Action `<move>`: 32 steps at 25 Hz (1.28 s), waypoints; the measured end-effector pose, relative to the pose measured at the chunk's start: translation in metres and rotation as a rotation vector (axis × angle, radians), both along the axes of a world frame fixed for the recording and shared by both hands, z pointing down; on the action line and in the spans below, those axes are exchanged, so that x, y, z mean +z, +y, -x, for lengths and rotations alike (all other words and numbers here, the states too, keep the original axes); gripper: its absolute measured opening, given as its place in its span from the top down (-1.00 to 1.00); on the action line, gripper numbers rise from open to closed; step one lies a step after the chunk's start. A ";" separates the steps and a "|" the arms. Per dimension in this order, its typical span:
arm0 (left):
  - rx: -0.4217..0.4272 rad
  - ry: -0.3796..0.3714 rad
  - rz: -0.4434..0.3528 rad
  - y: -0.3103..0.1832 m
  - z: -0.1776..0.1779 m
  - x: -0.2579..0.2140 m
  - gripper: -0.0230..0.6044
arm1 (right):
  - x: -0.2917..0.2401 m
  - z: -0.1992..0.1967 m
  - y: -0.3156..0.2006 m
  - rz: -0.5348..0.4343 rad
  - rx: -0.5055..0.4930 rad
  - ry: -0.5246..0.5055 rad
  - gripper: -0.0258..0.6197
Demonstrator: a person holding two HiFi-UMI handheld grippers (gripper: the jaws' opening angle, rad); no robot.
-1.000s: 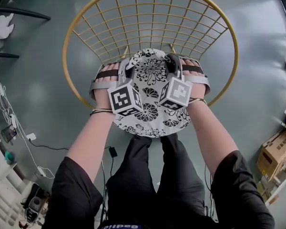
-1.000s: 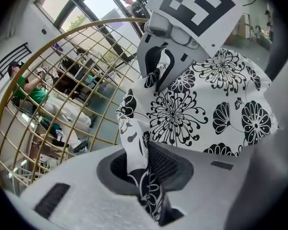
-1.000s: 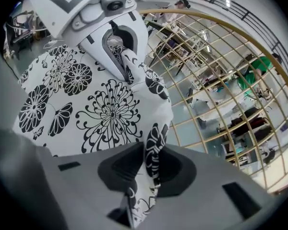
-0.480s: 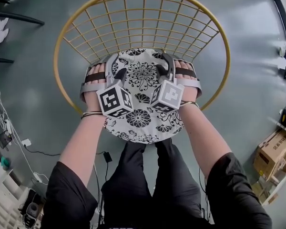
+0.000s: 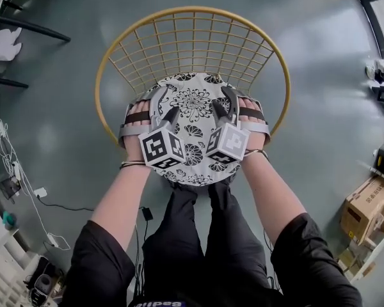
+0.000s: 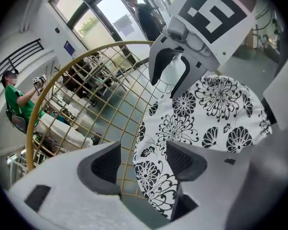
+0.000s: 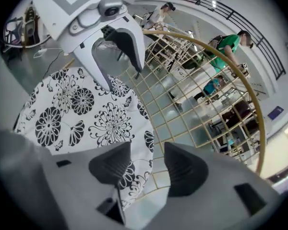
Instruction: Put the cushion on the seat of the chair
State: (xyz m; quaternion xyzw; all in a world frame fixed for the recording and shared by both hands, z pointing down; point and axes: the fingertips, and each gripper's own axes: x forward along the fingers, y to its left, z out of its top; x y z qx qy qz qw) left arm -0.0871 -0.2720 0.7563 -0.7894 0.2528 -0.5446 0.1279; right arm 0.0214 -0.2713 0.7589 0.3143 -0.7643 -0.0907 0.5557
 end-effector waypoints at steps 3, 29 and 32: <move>-0.019 0.017 0.015 0.024 0.001 -0.022 -0.01 | -0.026 0.004 0.023 0.012 0.021 -0.019 0.25; -0.120 0.274 0.059 0.170 -0.006 -0.284 0.77 | -0.282 0.028 0.156 0.082 0.005 -0.245 0.70; -0.125 0.299 0.053 0.185 -0.009 -0.319 0.80 | -0.315 0.031 0.170 0.071 -0.018 -0.277 0.73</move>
